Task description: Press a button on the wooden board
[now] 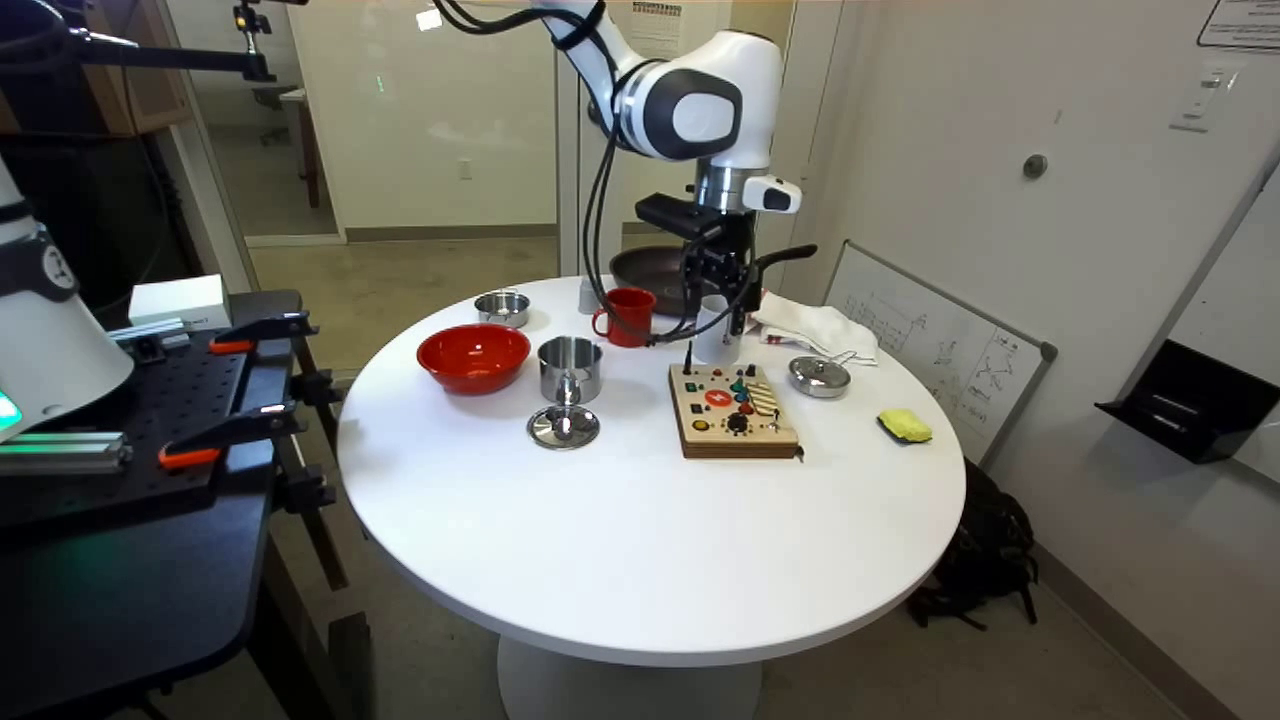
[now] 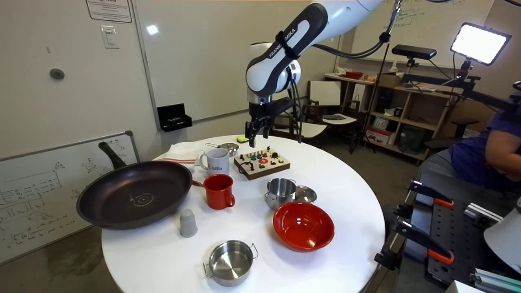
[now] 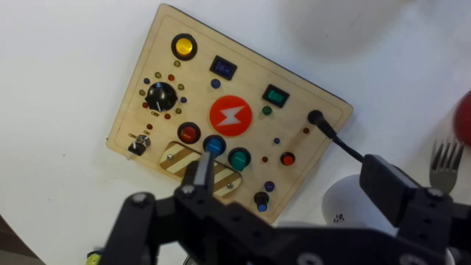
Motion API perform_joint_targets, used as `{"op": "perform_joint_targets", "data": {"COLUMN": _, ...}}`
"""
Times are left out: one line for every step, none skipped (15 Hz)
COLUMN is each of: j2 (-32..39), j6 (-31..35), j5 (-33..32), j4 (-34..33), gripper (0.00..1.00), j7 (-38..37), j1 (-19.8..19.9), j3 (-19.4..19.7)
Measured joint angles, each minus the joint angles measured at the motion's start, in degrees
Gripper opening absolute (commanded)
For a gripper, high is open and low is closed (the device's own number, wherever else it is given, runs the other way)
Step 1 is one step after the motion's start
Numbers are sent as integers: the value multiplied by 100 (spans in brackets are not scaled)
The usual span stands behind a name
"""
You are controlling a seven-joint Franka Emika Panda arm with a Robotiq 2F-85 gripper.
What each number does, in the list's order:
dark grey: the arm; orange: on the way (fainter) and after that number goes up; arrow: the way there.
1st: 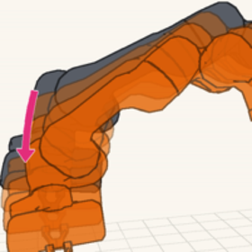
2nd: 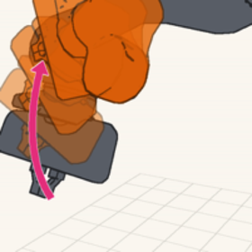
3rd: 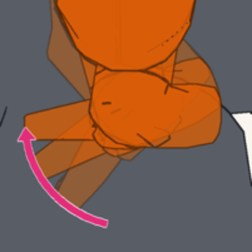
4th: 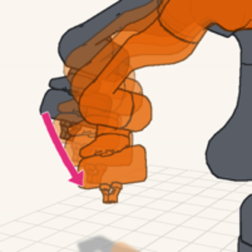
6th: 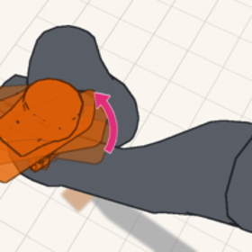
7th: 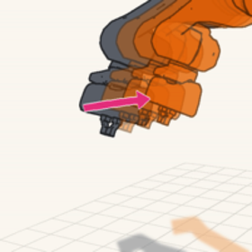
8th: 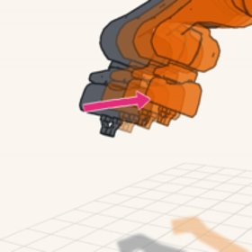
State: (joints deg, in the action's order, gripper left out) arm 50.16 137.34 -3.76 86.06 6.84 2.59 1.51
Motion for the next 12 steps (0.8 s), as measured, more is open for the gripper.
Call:
{"op": "perform_joint_targets", "data": {"j2": -168, "j6": 152, "j5": -9, "j4": 271, "gripper": 100, "j7": -1, "j1": -14, "j3": 9}}
{"op": "perform_joint_targets", "data": {"j2": -319, "j6": 293, "j5": -12, "j4": 517, "gripper": 100, "j7": -1, "j1": -20, "j3": 10}}
{"op": "perform_joint_targets", "data": {"j2": -455, "j6": 396, "j5": -13, "j4": 748, "gripper": 80, "j7": -1, "j1": -22, "j3": 9}}
{"op": "perform_joint_targets", "data": {"j2": -564, "j6": 433, "j5": -13, "j4": 938, "gripper": 72, "j7": -1, "j1": -21, "j3": 9}}
{"op": "perform_joint_targets", "data": {"j2": -650, "j6": 433, "j5": -9, "j4": 1098, "gripper": 66, "j7": -1, "j1": -12, "j3": 1}}
{"op": "perform_joint_targets", "data": {"j2": -706, "j6": 433, "j5": -1, "j4": 1230, "gripper": 58, "j7": -1, "j1": 3, "j3": -9}}
{"op": "perform_joint_targets", "data": {"j2": -732, "j6": 433, "j5": 2, "j4": 1330, "gripper": 51, "j7": 2, "j1": 21, "j3": -21}}
{"op": "perform_joint_targets", "data": {"j2": -741, "j6": 433, "j5": 3, "j4": 1411, "gripper": 42, "j7": 11, "j1": 40, "j3": -34}}
{"op": "perform_joint_targets", "data": {"j2": -741, "j6": 433, "j5": 3, "j4": 1477, "gripper": 36, "j7": 16, "j1": 55, "j3": -42}}
{"op": "perform_joint_targets", "data": {"j2": -741, "j6": 436, "j5": 3, "j4": 1533, "gripper": 29, "j7": 22, "j1": 65, "j3": -45}}
{"op": "perform_joint_targets", "data": {"j2": -740, "j6": 480, "j5": 2, "j4": 1586, "gripper": 20, "j7": 34, "j1": 71, "j3": -46}}
{"op": "perform_joint_targets", "data": {"j2": -739, "j6": 591, "j5": -4, "j4": 1642, "gripper": 14, "j7": 54, "j1": 74, "j3": -45}}
